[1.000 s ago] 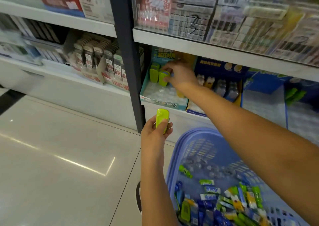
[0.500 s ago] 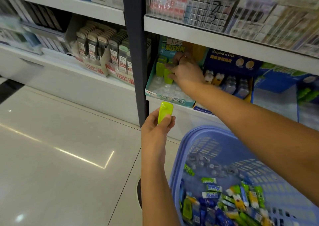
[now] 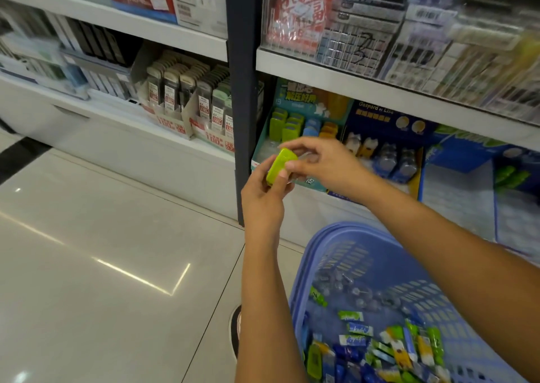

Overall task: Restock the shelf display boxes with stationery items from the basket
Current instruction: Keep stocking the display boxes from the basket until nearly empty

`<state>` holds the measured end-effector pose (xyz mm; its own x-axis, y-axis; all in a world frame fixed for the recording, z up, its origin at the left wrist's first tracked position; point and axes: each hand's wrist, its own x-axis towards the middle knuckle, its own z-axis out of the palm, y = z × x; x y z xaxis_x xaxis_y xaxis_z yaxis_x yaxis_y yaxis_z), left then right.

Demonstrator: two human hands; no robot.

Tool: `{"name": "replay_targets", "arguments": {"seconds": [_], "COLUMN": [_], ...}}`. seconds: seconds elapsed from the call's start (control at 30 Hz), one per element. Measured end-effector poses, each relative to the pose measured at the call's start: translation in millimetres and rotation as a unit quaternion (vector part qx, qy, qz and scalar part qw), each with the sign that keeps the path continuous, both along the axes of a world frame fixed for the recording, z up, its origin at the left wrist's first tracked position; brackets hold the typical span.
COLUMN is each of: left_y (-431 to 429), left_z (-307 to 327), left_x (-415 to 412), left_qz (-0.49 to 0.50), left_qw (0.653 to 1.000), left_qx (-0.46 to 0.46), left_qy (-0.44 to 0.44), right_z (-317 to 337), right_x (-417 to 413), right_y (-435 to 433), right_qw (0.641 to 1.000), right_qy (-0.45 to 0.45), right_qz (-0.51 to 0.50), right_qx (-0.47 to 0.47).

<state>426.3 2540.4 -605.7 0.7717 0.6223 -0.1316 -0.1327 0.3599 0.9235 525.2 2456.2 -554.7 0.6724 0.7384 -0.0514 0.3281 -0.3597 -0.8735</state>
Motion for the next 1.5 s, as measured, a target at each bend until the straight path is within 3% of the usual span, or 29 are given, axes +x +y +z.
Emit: {"name": "replay_targets", "arguments": {"seconds": [0.07,0.13,0.2,0.3,0.4,0.63,0.87,1.1,1.37,1.5], "left_y": [2,6,5,-4,-9,-5,-2,-5,3,-3], "left_z": [0,-4,-10,-20,-25,-29,-26,-23,-20,-15], "left_x": [8,14,16,16,14,15,13,15,12,3], "left_qz": [0.017,0.060,0.051,0.000,0.005,0.007,-0.015,-0.024,-0.045,-0.053], "left_qw": [0.998,0.971,0.931,0.904,0.905,0.907,0.905,0.909,0.904,0.909], "left_qx": [0.064,0.205,0.322,0.380,0.385,0.382,0.383,0.369,0.377,0.366], "left_qy": [0.023,0.104,0.165,0.198,0.182,0.177,0.184,0.190,0.196,0.191], "right_z": [5,7,7,2,-7,-15,-12,-1,-17,-6], "right_x": [6,20,37,54,61,66,63,52,57,49], "right_y": [5,15,30,55,70,77,66,84,76,67], "right_qw": [0.999,0.991,0.972,0.955,0.938,0.908,0.922,0.948,0.930,0.918], "right_qy": [0.004,-0.059,-0.176,-0.250,-0.283,-0.346,-0.279,-0.217,-0.259,-0.287], "right_qz": [-0.040,-0.118,-0.149,-0.109,-0.096,-0.096,-0.114,-0.114,-0.127,-0.085], "right_qx": [0.024,0.027,-0.038,-0.114,-0.174,-0.217,-0.245,-0.204,-0.228,-0.261]}}
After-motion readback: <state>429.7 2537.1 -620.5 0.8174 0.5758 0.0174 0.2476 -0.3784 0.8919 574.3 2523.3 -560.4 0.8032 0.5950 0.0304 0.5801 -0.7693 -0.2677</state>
